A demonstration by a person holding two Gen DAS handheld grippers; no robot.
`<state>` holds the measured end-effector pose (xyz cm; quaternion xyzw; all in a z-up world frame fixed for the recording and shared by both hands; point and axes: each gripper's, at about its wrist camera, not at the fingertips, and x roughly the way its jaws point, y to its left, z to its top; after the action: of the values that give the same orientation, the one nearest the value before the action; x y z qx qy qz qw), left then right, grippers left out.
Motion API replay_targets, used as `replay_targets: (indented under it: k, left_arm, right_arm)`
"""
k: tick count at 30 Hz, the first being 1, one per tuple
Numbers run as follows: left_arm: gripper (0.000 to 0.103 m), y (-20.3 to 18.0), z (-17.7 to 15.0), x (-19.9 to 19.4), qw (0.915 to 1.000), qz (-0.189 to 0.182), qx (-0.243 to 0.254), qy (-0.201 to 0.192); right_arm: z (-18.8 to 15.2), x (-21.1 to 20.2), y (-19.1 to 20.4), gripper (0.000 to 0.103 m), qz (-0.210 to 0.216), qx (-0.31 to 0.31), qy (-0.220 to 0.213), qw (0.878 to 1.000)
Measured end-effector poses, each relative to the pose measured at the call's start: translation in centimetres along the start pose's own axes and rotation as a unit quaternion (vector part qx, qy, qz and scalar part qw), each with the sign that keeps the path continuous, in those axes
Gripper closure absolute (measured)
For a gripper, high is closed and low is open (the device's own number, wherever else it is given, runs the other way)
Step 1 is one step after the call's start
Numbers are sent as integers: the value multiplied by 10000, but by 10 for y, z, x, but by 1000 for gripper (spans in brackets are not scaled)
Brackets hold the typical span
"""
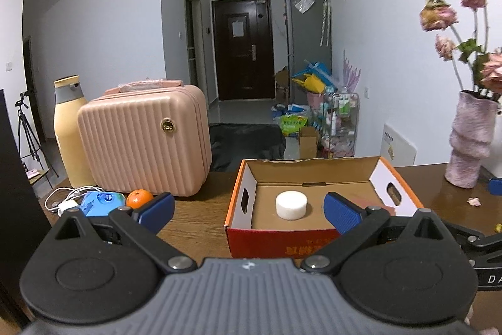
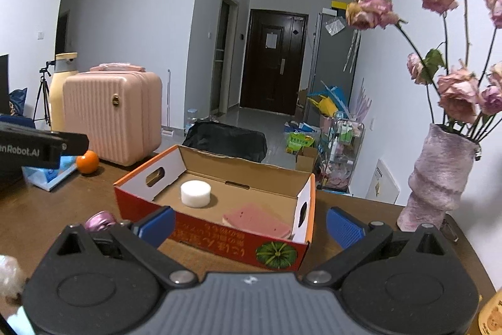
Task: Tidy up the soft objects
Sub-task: 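Withdraw both open grippers from the box back over the table items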
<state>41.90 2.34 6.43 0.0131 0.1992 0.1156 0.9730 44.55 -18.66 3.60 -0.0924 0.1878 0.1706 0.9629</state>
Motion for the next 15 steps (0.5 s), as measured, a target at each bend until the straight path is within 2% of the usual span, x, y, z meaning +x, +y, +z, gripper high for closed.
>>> replay_targets:
  k: [15]
  left_arm:
    - [0,23,-45,-89,9986,-315,35,-420]
  right_arm:
    - [-40,-79,25,0,148,191,-194,9995]
